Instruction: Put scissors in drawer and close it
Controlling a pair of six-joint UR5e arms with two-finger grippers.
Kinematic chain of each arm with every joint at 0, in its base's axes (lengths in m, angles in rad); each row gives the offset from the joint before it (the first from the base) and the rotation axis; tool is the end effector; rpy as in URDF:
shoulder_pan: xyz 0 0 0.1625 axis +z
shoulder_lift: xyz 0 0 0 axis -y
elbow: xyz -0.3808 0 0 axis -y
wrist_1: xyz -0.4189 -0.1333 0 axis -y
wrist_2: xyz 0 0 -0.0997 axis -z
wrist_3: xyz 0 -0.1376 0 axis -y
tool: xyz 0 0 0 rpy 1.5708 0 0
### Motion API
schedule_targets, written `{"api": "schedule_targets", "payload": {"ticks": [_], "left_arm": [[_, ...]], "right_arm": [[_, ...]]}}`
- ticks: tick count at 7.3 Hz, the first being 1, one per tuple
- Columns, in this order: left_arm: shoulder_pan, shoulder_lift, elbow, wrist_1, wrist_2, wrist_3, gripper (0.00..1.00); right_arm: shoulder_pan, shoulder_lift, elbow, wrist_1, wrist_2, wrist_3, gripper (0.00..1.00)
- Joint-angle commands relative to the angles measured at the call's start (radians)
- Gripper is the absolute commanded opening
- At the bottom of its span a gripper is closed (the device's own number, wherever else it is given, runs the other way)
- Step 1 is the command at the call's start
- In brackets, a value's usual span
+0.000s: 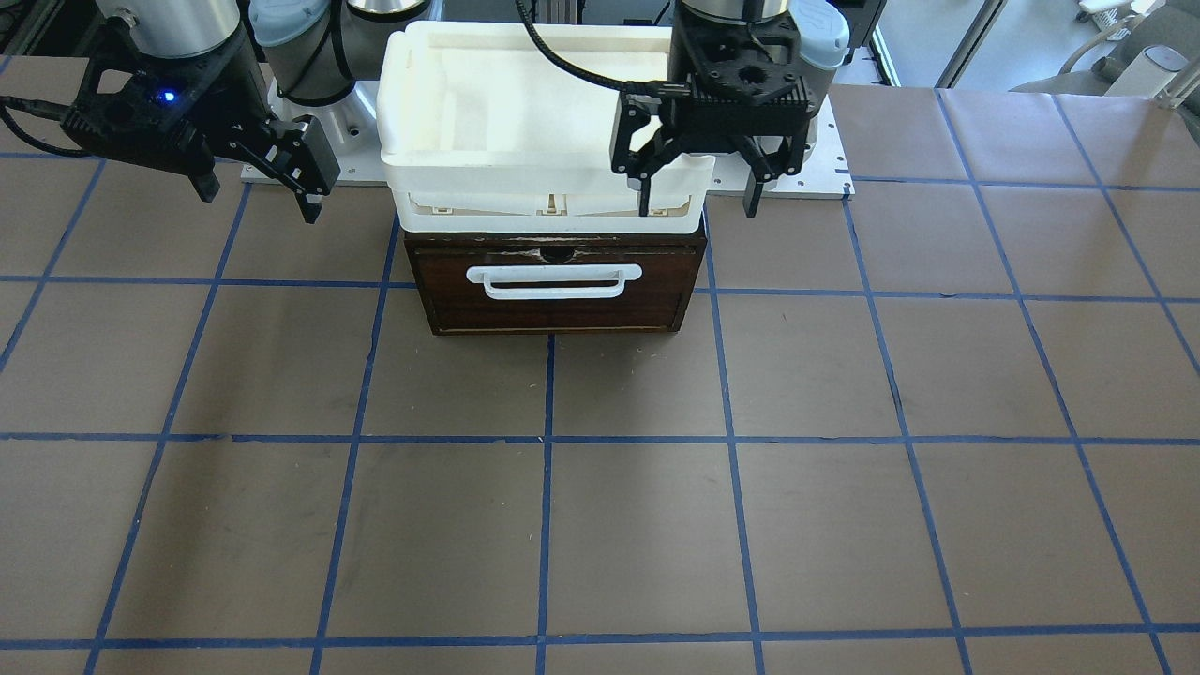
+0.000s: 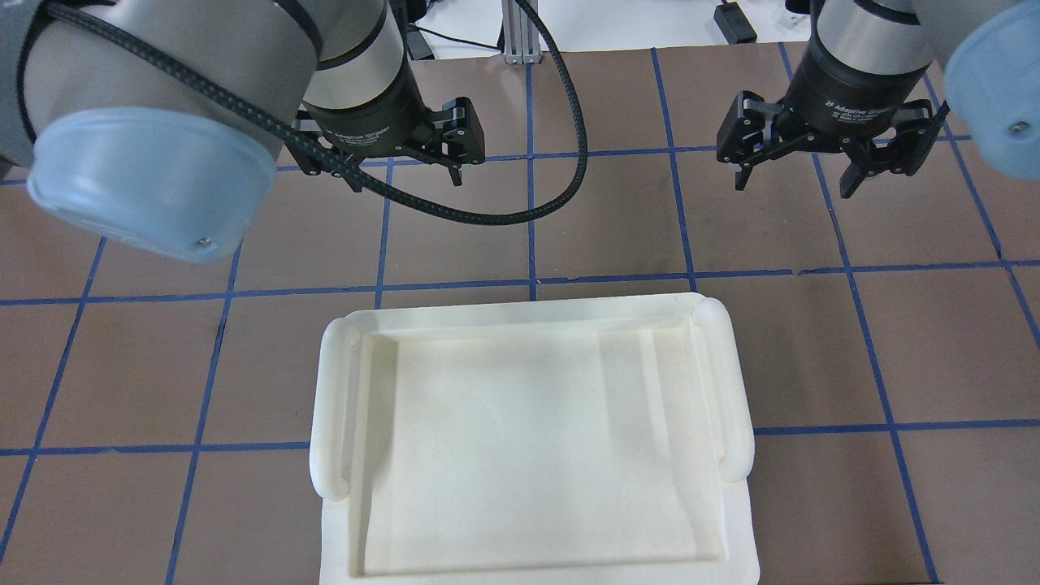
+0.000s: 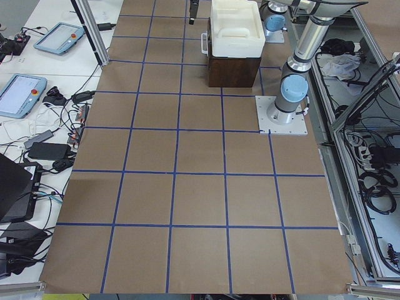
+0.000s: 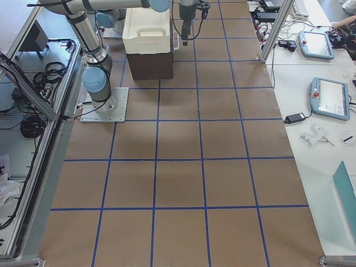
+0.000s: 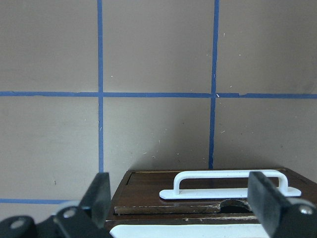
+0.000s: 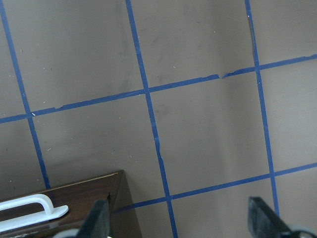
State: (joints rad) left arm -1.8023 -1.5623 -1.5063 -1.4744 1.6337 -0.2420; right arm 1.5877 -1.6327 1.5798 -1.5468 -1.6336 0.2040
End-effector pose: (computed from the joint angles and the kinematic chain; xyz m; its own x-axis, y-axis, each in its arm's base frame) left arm -0.2443 -0.4931 0.4553 -0.9996 -0.0176 -0.0198 -0.0138 0.9838 -0.1785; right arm 0.1331 -0.4962 0.4303 -0.9806 0.1877 0.0556 0.1856 0.9818 -0.0410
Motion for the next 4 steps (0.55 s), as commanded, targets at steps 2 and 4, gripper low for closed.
{"api": "schedule_targets", "payload": {"ticks": [2, 4], "left_arm": [[0.188, 0.065, 0.001, -0.113, -0.035, 0.064, 1.00], [0.196, 0.076, -0.011, -0.118, -0.034, 0.064, 1.00]], "right_arm": [[0.000, 0.001, 0.000, 0.002, -0.002, 0.000, 1.00], [0.000, 0.001, 0.000, 0.004, -0.002, 0.000, 1.00]]}}
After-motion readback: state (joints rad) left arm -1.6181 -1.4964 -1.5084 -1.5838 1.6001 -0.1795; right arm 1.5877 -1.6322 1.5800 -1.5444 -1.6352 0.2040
